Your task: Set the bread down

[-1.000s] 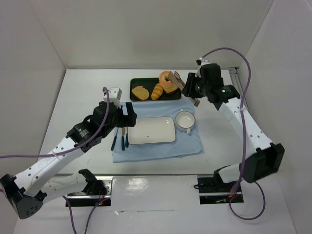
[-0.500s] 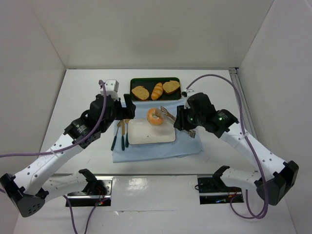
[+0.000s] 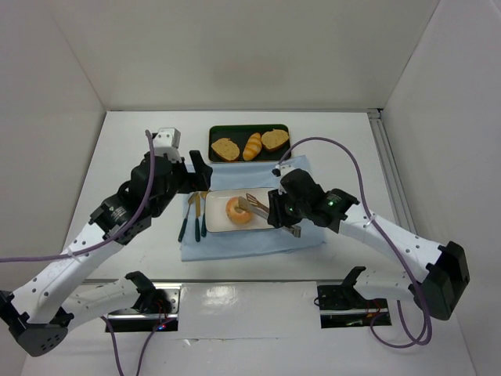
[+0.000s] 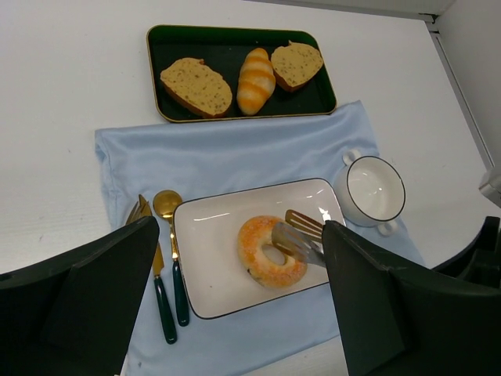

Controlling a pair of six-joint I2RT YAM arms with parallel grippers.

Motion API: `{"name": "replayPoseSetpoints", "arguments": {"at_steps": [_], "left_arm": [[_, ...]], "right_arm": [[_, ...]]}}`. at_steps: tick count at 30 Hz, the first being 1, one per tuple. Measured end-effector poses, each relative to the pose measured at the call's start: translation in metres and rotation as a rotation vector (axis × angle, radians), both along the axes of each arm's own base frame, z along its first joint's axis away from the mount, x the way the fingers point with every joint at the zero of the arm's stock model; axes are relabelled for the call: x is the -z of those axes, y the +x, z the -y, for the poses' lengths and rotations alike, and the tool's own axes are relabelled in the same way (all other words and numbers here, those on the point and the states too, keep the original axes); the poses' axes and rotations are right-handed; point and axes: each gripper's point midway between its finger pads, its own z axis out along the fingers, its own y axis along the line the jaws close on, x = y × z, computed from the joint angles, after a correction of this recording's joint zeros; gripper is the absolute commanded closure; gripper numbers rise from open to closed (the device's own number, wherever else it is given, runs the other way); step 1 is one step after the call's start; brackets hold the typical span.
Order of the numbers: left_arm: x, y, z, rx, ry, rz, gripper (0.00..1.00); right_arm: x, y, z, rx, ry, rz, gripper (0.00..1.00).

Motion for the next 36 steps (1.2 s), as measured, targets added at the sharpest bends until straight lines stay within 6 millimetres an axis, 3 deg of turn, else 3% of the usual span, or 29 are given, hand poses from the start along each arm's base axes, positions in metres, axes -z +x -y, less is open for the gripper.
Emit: {"name": "replayPoseSetpoints", "arguments": {"at_steps": [8,15,36], "left_arm": [[-0.002,-0.006,-0.004,-0.002,-0.007,-0.003,0.01],[-0.003,-0.008,-0.005,-0.008,-0.026,-0.008,0.01],[-0.002,-0.008,-0.005,-0.008,-0.025,-0.01,0.01]], "right_arm": [[0.023,0.013,-0.011,0.017,-0.007,-0.001,0.71],[0.022,0.019,-0.014,0.028,0.005,0.019,0.7],[0.029,0.023,-0.011,0.054,-0.026,0.021,0.43]]}}
